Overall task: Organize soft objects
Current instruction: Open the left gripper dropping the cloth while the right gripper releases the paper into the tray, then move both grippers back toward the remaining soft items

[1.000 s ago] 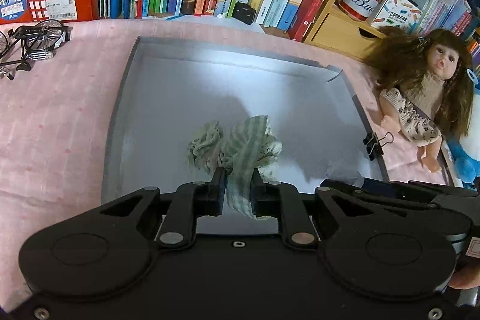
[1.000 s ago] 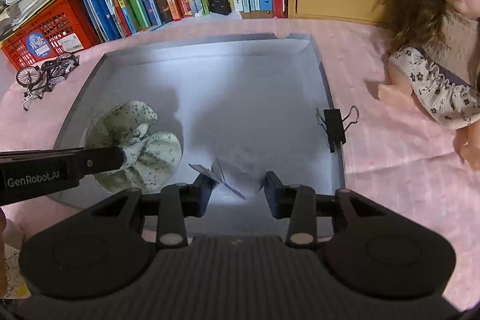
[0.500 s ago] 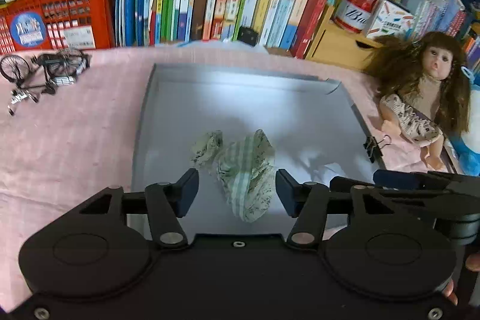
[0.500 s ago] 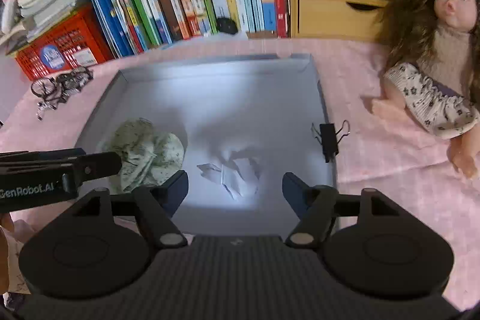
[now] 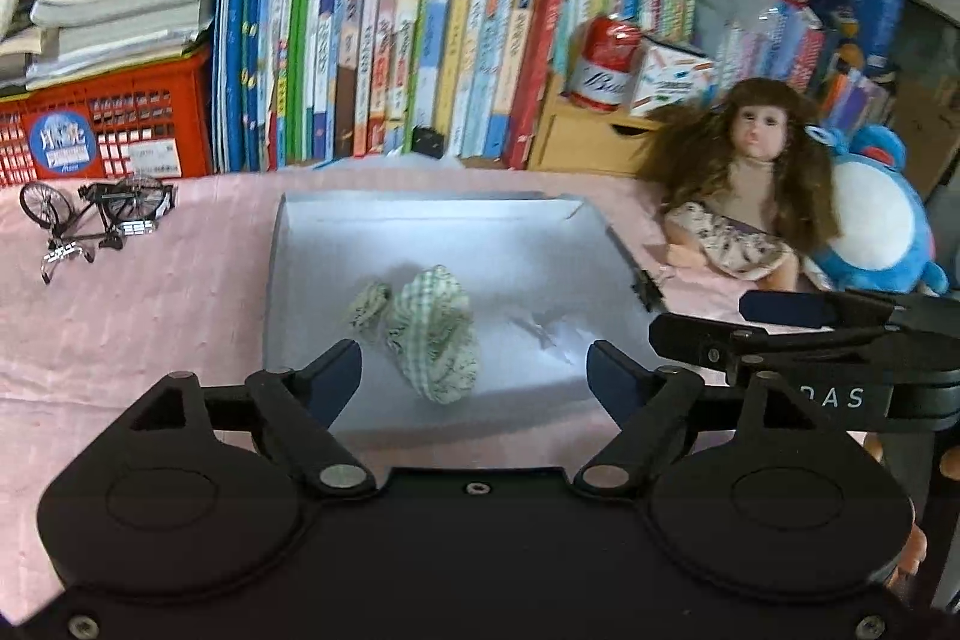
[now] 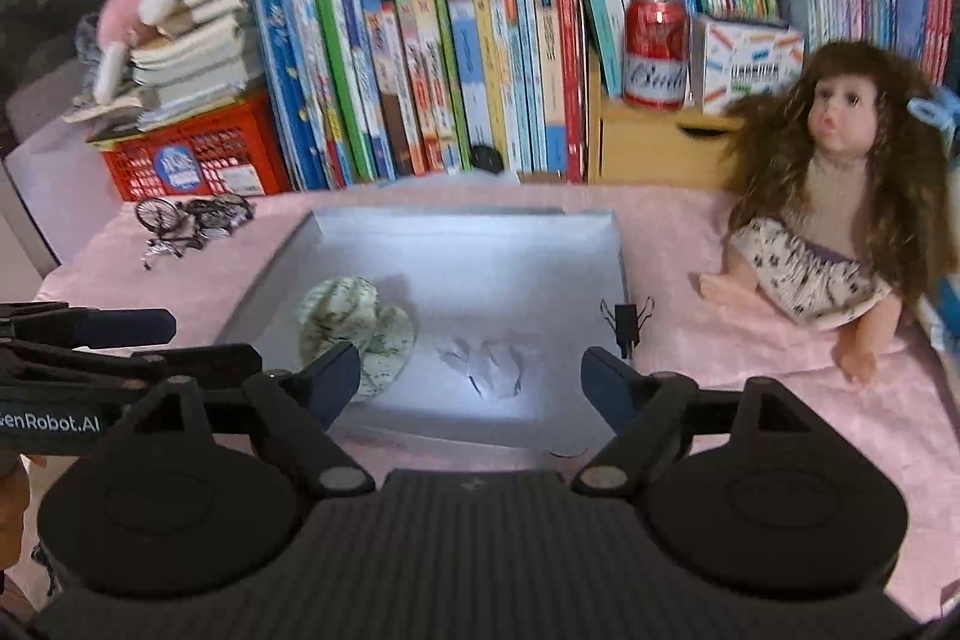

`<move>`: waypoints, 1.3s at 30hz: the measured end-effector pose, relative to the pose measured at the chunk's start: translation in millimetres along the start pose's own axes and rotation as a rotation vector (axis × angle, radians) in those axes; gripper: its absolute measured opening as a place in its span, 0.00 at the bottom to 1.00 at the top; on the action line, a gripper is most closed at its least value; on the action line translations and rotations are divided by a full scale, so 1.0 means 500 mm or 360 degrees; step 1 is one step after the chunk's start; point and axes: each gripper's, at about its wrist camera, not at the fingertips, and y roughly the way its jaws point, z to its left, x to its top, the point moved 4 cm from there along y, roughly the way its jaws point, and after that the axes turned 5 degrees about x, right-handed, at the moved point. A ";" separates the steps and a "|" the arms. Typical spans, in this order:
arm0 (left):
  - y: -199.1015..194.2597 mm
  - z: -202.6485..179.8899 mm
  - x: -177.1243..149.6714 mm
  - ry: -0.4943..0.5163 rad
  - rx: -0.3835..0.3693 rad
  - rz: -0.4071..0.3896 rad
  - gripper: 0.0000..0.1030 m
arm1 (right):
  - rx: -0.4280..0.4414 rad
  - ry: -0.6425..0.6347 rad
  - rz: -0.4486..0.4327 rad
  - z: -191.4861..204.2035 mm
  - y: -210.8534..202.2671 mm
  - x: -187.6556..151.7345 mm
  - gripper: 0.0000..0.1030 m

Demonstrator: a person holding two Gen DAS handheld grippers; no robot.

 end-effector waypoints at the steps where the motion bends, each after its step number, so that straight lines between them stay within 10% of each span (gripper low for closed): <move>1: -0.011 -0.003 -0.005 0.0005 -0.0009 -0.0017 0.80 | 0.0003 -0.0013 -0.0023 0.005 -0.012 -0.003 0.87; 39: -0.202 0.027 -0.288 0.0005 0.0124 -0.0341 0.92 | -0.0070 -0.0270 -0.0535 0.082 -0.209 -0.233 1.00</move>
